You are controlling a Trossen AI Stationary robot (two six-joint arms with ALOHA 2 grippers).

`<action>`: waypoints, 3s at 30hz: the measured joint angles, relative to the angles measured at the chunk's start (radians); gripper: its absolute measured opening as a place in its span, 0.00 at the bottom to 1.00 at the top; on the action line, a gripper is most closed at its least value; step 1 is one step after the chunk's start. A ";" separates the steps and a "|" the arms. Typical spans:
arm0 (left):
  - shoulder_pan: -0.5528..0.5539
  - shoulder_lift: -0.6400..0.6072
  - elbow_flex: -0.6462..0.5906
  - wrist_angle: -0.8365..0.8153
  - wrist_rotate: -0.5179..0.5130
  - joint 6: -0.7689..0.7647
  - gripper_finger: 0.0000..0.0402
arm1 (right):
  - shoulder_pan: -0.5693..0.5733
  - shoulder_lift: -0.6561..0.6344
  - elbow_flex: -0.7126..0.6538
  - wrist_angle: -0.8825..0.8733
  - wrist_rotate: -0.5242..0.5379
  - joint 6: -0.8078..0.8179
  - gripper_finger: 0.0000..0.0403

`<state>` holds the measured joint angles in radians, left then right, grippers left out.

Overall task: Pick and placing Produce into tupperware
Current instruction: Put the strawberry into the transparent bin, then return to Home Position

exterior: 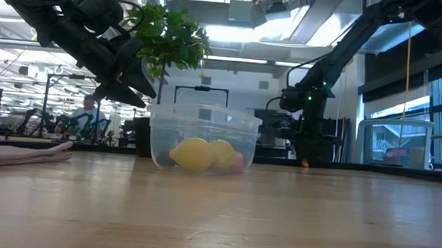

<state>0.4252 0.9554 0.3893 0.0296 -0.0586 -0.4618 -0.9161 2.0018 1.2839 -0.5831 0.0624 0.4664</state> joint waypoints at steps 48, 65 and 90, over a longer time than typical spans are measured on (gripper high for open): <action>0.000 0.000 0.000 0.000 -0.034 0.001 0.56 | 0.847 -0.044 0.213 0.056 -0.137 -0.288 0.24; 0.000 0.000 0.000 -0.003 -0.033 0.001 0.56 | 0.848 -0.038 0.157 0.147 -0.171 -0.266 0.35; 0.000 -0.250 0.054 0.017 0.045 0.151 0.56 | 0.746 -0.414 0.366 -0.155 -0.139 -0.429 0.63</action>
<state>0.4248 0.7058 0.4434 0.0468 -0.0140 -0.3106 -0.1699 1.5881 1.6502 -0.7381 -0.0766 0.0372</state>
